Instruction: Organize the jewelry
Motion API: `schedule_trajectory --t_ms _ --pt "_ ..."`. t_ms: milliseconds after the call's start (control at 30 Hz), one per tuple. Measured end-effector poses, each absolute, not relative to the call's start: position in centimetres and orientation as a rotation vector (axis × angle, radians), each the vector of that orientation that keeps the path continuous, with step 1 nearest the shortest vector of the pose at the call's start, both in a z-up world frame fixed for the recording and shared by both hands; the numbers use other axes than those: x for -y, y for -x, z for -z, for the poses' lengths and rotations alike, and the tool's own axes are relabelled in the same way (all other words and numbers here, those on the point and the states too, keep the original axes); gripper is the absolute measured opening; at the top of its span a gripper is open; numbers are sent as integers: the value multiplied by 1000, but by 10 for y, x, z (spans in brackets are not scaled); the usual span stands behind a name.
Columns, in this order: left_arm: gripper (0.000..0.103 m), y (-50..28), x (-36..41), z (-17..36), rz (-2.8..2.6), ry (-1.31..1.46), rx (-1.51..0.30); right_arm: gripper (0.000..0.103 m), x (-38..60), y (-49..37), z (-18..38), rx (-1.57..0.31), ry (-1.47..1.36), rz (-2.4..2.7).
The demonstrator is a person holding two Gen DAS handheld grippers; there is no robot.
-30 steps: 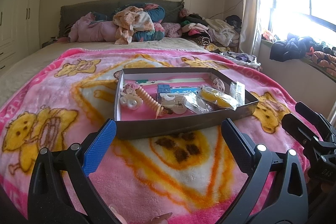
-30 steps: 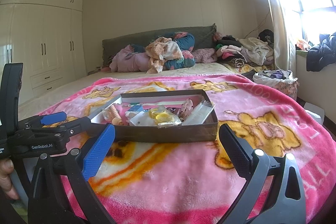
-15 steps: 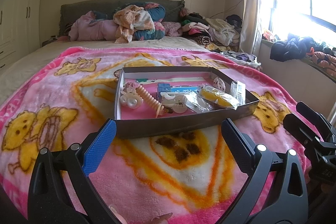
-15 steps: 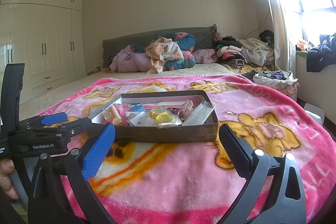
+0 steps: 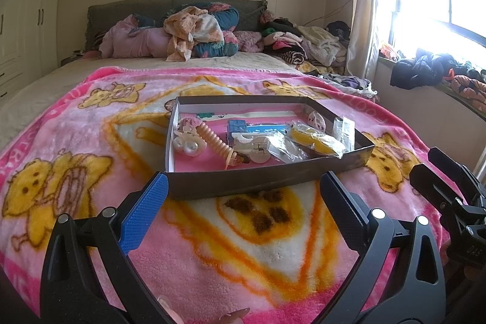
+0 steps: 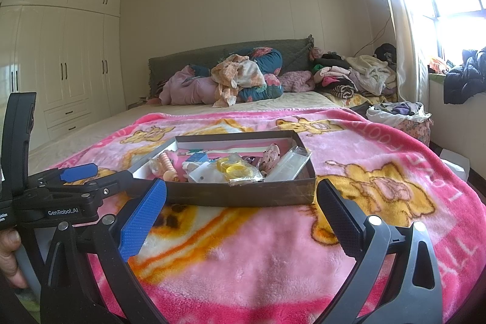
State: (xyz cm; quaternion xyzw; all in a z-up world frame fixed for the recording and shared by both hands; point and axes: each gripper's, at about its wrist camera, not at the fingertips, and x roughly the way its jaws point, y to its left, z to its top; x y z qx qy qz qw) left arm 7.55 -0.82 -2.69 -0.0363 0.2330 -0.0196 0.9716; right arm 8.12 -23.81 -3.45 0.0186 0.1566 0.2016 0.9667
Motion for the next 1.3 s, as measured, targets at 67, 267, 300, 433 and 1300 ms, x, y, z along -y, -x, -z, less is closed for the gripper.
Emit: schedule_trajectory --t_ms 67,267,300,433,1300 --pt "91 -76 8 27 40 74 -471 97 238 -81 35 -316 -38 -407" --pt "91 -75 8 27 40 74 -471 97 238 -81 35 -316 -38 -407" --pt "91 -75 8 28 40 75 -472 97 238 -81 35 -315 -38 -407" --pt "92 -75 8 27 41 75 -474 97 238 -81 35 -316 -38 -407" --pt "92 -124 -79 31 -211 184 -554 97 292 -160 33 -509 -99 -196"
